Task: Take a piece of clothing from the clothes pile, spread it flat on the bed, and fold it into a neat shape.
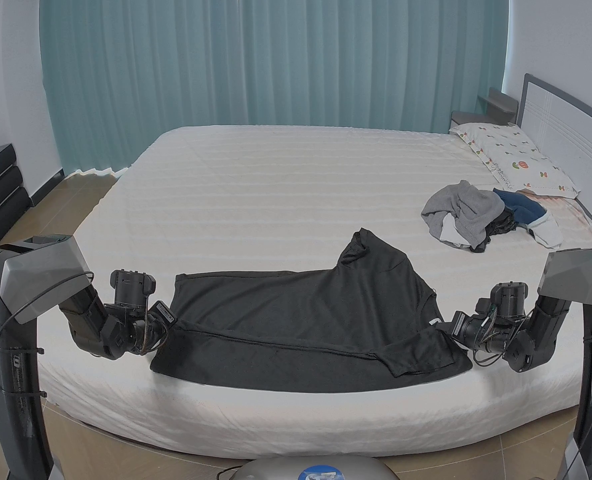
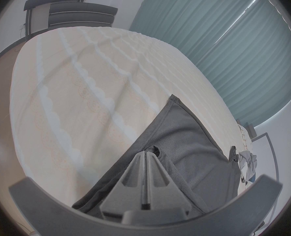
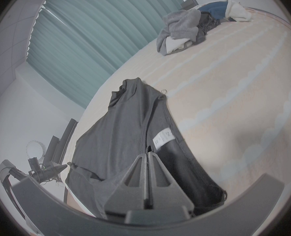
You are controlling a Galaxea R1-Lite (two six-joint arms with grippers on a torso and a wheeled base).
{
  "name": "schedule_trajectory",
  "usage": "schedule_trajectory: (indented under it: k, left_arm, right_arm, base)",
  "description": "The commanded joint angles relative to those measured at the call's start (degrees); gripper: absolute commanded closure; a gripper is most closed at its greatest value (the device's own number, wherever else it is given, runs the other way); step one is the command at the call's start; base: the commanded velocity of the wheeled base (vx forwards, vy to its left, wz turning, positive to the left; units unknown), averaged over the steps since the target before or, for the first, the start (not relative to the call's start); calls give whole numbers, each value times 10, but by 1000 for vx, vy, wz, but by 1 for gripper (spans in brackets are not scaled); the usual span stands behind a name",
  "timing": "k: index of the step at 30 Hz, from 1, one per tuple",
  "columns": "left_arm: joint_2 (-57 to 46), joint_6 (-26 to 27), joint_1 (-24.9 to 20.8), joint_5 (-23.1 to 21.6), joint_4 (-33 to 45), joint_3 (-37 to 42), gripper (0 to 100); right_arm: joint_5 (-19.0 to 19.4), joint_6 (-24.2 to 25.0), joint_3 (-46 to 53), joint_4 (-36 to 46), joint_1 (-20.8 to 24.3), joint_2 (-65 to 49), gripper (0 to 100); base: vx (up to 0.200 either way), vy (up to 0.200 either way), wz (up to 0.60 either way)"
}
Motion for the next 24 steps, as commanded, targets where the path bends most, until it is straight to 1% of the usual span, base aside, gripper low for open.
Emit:
schedule_trajectory:
  k: [1,8,13,14,24]
  left_arm:
    - [1,0,1,0,0,0,100]
    - [1,0,3,2,2,2,100]
    - [1,1,8,13,1,1,100]
    - [1,1,12,17,2,2,100]
    - [-4,-2,20,17,0,12,100]
  right_arm:
    - [0,3,-7,-3,-2,-14,100]
    - [-1,5,-9,-6,-2,-20,100]
    - [-4,11,-15,-6,-2,-20,100]
    - [-5,18,-15,-6,-2,-19,100]
    - [-4,29,-15,-9,-2,-14,100]
  base:
    - [0,0,0]
    - [0,0,0]
    - [0,0,0]
    - [0,0,0]
    - [0,0,0]
